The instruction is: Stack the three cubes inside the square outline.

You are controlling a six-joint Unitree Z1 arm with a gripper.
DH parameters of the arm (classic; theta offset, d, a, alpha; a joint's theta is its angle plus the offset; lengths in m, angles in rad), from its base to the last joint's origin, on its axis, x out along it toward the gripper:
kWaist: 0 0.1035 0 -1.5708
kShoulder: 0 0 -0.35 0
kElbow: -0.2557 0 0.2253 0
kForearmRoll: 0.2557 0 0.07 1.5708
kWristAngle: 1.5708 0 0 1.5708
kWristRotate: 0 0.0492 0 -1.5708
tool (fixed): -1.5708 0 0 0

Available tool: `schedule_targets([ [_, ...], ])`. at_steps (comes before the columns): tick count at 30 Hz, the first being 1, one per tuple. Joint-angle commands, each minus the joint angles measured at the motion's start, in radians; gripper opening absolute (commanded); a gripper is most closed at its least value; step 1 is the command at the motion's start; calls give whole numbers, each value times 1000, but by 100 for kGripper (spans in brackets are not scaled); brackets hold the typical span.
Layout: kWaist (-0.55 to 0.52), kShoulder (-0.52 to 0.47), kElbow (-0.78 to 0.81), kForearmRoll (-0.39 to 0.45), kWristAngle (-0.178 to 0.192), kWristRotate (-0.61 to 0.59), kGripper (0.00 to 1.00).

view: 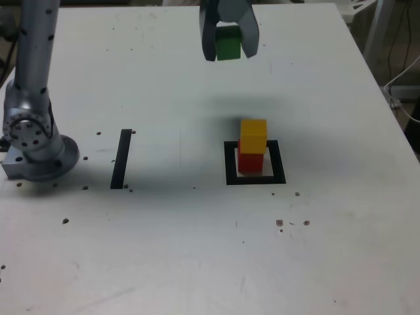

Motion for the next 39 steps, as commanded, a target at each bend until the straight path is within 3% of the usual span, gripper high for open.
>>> schedule_targets([
  [1,-55,-16,19,6,-5,-32,28],
  [6,-182,-34,28,2,-17,-103,28],
  [13,-277,-34,22,10,-42,-162,28],
  [24,-317,14,24,-8,-58,-215,28],
  [39,-345,53,76,-99,-79,-234,28],
])
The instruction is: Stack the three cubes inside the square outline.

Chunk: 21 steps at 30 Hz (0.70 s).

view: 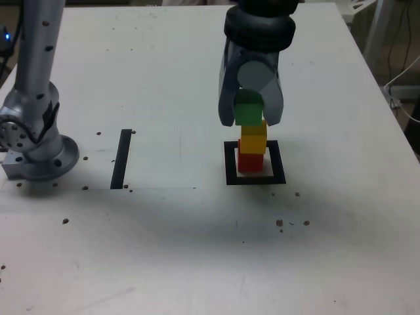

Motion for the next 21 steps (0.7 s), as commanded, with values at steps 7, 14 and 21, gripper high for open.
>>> schedule_targets([
  [7,-5,18,1,-25,1,-3,28],
  [14,-5,24,8,-35,4,-3,28],
  [21,-5,25,21,-53,6,-3,28],
])
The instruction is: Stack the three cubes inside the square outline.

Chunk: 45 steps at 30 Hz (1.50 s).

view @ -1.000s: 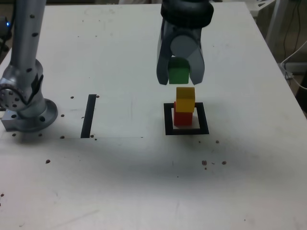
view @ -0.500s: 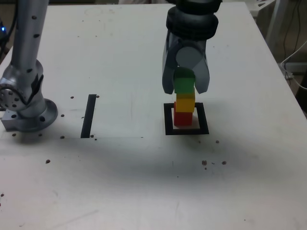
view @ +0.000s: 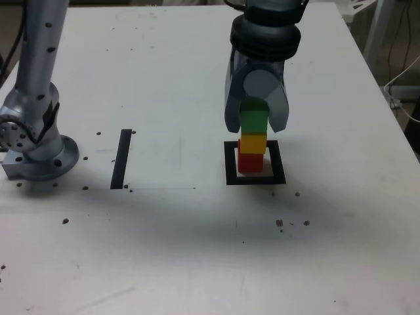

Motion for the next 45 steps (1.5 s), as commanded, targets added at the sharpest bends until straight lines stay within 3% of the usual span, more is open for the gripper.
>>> schedule_targets([
  [1,-2,3,7,-8,2,-1,28],
  [4,-2,3,14,-16,3,0,40],
  [9,-2,2,29,-27,3,5,88],
  [11,-1,1,33,-30,3,6,98],
  [18,-1,-14,41,-31,13,5,100],
  [29,17,-177,126,11,100,-31,100],
  [38,69,-354,362,15,115,-46,100],
  [45,73,-467,582,-24,100,-68,100],
])
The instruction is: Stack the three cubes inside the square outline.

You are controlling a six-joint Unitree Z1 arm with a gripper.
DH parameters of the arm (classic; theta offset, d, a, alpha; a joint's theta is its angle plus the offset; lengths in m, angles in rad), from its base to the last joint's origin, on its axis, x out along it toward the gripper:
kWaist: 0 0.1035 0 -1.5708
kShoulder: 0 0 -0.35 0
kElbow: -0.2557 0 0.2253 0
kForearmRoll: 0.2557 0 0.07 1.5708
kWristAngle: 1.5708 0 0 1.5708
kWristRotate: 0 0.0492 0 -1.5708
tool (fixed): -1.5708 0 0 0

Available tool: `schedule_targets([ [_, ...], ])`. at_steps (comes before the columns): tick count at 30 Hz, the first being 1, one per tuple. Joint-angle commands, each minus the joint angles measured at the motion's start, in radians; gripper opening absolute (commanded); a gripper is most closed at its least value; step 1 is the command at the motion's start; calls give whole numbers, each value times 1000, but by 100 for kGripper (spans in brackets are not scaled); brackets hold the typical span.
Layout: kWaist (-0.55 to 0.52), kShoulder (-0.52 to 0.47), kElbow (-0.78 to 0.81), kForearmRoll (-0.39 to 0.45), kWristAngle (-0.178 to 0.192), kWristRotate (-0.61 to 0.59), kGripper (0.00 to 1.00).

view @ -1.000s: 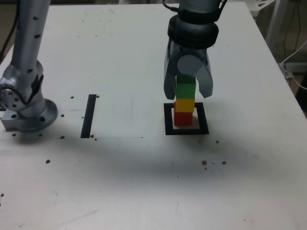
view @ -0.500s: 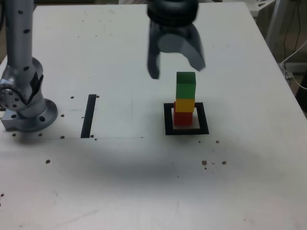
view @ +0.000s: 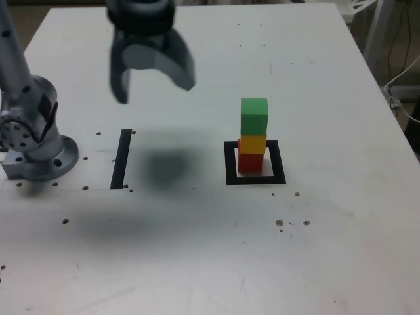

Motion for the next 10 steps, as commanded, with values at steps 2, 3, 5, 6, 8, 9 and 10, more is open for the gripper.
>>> schedule_targets([
  [2,2,-30,76,-34,-13,-3,100],
  [3,2,-36,102,-49,-17,-3,100],
  [5,2,-45,151,-84,-28,-3,100],
  [6,2,-48,174,-102,-33,-3,100],
  [8,2,-52,222,-145,-44,-3,100],
  [9,2,-53,242,-162,-49,-3,100],
  [10,2,-55,260,-179,-53,-3,100],
])
